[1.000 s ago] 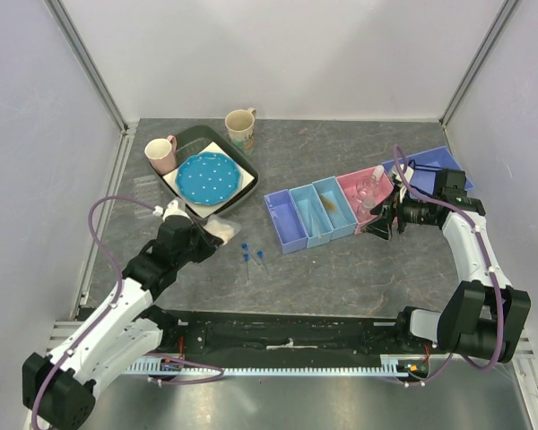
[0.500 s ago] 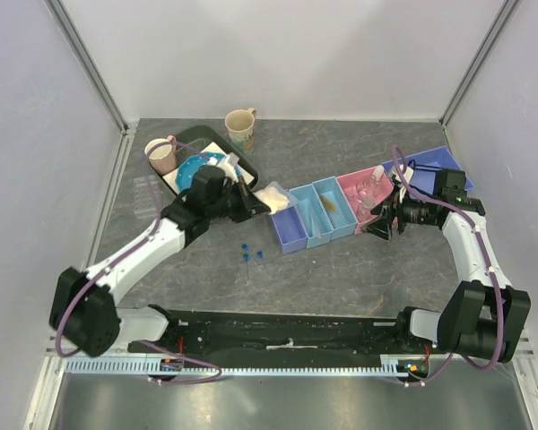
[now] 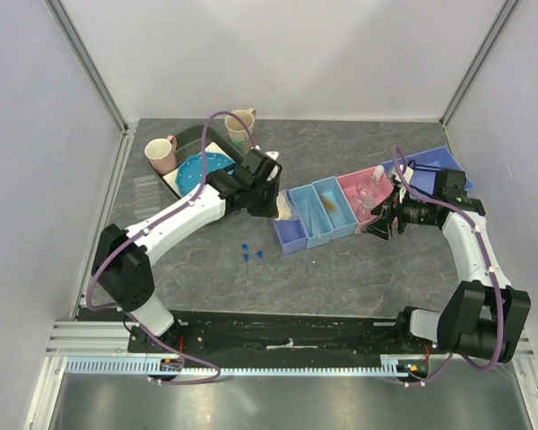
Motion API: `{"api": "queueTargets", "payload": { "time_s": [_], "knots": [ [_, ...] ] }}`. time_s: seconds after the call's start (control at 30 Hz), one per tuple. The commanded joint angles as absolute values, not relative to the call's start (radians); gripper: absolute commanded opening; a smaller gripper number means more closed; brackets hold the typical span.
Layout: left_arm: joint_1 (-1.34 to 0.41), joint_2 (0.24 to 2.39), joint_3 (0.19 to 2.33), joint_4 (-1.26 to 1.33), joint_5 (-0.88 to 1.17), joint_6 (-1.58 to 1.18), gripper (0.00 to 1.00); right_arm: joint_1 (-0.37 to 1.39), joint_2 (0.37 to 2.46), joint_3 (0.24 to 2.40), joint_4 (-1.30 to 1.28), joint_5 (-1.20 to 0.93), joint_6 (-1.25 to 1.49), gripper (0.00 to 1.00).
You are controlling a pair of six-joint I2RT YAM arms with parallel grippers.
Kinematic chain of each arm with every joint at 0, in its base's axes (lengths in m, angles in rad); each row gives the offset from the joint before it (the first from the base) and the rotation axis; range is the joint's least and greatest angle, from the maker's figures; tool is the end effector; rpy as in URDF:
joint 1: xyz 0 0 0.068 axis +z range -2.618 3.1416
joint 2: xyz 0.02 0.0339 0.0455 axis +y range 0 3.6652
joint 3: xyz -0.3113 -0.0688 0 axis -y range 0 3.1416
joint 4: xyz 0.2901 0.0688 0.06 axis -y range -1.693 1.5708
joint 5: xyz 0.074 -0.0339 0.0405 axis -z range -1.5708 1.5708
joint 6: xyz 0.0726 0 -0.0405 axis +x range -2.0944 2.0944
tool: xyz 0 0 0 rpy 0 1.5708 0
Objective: Organize the chemistry lab equipment
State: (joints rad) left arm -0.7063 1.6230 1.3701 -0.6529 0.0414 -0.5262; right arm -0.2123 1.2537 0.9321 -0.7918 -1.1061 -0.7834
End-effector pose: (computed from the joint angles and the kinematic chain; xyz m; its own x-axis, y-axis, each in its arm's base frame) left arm 0.3195 -0.2765 0.2946 -0.8531 0.0682 -0.5172 0.2769 0.8995 -0.3381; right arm 0.2719 0.0078 0.2789 -0.4157 -0.2339 -0.8789 -0.8255 0.5027 0.2566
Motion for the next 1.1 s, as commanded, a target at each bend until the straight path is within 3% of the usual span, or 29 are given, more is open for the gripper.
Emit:
{"api": "queueTargets", "payload": {
  "time_s": [0.0, 0.43, 0.5, 0.53, 0.63, 0.93, 1.03, 1.07],
  "knots": [
    [-0.73, 1.64, 1.445, -0.756, -0.095, -0.423, 0.02, -0.215, 1.244, 0.969, -0.788, -1.135, -0.819, 0.78],
    [-0.798, 1.813, 1.586, -0.833, -0.084, -0.405, 0.02, -0.215, 1.243, 0.969, -0.79, -1.134, -0.821, 0.79],
    [-0.799, 1.824, 1.594, -0.842, -0.083, -0.411, 0.13, -0.213, 1.243, 0.969, -0.788, -1.132, -0.821, 0.79],
    [-0.799, 1.822, 1.597, -0.844, -0.08, -0.411, 0.31, -0.215, 1.244, 0.969, -0.788, -1.132, -0.821, 0.79],
    [-0.802, 1.773, 1.58, -0.825, -0.083, -0.414, 0.55, -0.213, 1.244, 0.969, -0.79, -1.132, -0.821, 0.79],
    [-0.767, 1.351, 1.29, -0.615, -0.205, -0.39, 0.76, -0.213, 1.252, 0.966, -0.792, -1.14, -0.824, 0.79],
    [-0.579, 1.179, 1.146, -0.595, -0.175, -0.35, 0.81, -0.213, 1.253, 0.968, -0.79, -1.141, -0.824, 0.78],
    [-0.495, 1.14, 1.068, -0.578, -0.075, -0.342, 0.81, -0.213, 1.253, 0.968, -0.792, -1.144, -0.825, 0.79]
  ]
}}
